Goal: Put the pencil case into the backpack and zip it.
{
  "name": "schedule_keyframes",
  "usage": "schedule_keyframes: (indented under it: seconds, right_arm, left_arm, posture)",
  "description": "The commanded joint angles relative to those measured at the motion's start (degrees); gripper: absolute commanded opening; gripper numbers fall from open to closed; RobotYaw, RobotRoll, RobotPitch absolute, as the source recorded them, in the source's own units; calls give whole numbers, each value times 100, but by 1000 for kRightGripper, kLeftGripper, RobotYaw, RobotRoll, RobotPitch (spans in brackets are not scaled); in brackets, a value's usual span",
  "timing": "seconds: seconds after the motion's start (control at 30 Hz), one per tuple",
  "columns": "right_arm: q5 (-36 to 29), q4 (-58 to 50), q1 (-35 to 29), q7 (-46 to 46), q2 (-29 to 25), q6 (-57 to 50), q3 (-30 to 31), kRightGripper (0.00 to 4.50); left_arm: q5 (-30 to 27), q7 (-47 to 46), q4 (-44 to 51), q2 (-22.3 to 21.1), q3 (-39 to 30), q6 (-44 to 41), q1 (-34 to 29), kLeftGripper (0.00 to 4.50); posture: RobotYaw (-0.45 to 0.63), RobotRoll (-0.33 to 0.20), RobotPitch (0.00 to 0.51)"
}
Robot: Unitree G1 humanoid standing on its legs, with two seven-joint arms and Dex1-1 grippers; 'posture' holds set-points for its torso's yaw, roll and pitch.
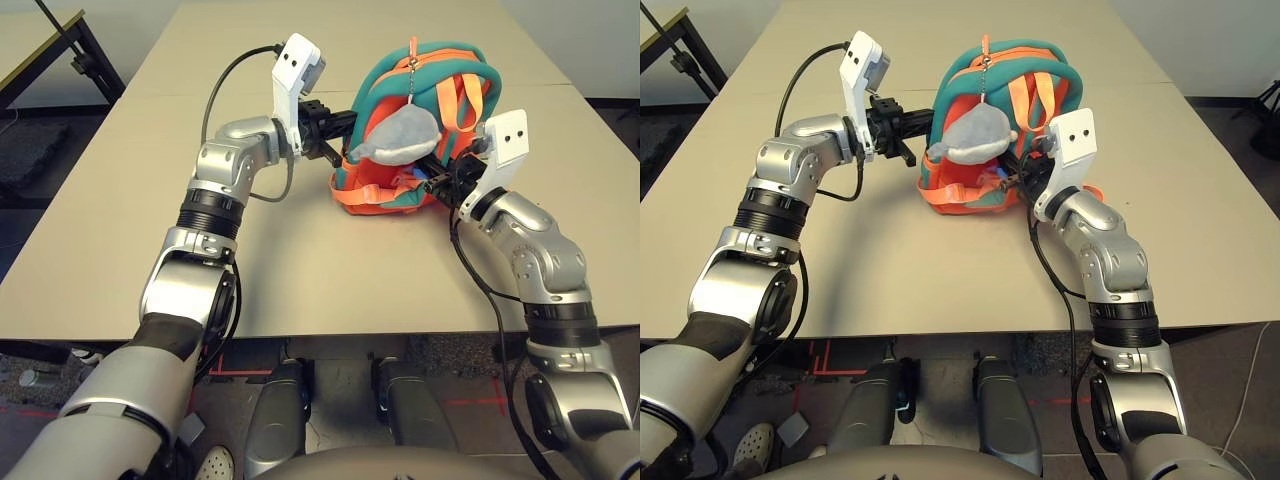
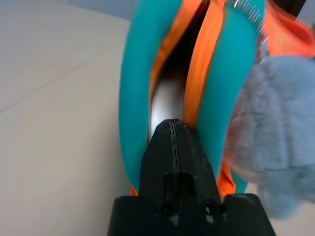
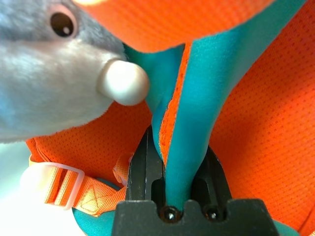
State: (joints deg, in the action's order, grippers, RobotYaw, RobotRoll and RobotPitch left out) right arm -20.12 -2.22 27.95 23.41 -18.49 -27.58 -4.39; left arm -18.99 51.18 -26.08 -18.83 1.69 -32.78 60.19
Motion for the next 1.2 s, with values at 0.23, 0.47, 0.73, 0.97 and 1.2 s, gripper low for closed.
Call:
schedule_keyframes:
  seconds: [0.23,0.47,0.73,0.97,1.2]
  right_arm:
    - [118,199,-113,-11,-33,-116,64,190]
    - [139,337,-39,45,-18,-63,108,190]
    - [147,418,-14,62,1,1,135,190]
    - [155,432,-22,44,13,24,119,190]
    - [174,448,8,46,23,30,144,190]
  left_arm:
    - [-1000,-97,2112,-947,-749,-1747,-442,0]
    - [-1593,-123,3169,-1457,-803,-2732,-580,613]
    - [-1828,-109,3667,-1519,-371,-2911,-689,3714]
    - [-1399,-269,3636,-1261,374,-2488,-693,4500]
    - [-612,-409,3044,-1002,1043,-1718,-497,4500]
  posture:
    - [-130,0,131]
    - [-108,0,132]
    - [-112,0,129]
    - [-118,0,126]
    - [-134,0,125]
